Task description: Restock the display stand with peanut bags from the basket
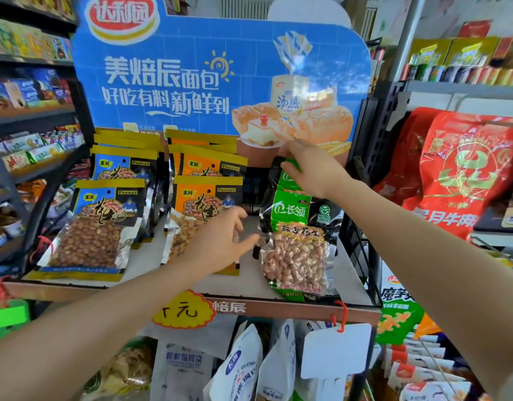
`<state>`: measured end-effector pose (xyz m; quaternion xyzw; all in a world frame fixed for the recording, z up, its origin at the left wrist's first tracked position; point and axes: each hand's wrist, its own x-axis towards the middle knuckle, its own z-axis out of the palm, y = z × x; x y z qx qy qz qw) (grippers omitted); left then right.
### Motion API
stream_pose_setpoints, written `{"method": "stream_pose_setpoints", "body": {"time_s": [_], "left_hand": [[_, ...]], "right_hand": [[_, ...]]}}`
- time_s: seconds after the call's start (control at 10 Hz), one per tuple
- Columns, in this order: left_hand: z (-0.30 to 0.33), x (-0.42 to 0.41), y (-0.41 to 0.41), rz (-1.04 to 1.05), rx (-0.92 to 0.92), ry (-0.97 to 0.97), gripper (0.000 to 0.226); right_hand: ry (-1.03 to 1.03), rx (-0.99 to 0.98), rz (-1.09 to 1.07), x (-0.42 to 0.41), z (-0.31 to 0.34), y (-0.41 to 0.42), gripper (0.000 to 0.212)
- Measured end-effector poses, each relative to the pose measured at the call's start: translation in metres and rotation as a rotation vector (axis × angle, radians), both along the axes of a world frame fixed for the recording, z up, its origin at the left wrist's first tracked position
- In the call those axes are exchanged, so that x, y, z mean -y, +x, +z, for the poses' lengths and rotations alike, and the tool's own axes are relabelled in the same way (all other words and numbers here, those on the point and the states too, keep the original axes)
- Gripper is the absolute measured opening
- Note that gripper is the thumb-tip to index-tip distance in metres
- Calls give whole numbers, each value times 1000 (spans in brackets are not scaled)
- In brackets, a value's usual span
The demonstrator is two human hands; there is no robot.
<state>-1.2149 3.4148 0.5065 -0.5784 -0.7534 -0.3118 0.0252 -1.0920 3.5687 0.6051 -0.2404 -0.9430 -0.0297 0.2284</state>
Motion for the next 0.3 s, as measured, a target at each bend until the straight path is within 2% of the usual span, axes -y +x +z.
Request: {"method": "stream_pose_setpoints", "body": {"time_s": [0.1, 0.3], "left_hand": [[9, 9, -21, 42, -257, -11, 46], [14, 37, -38, -28, -535, -84, 53]], "right_hand": [[93, -38, -31, 10, 2, 4, 37], [108, 29, -36, 47, -3, -3, 40]]}}
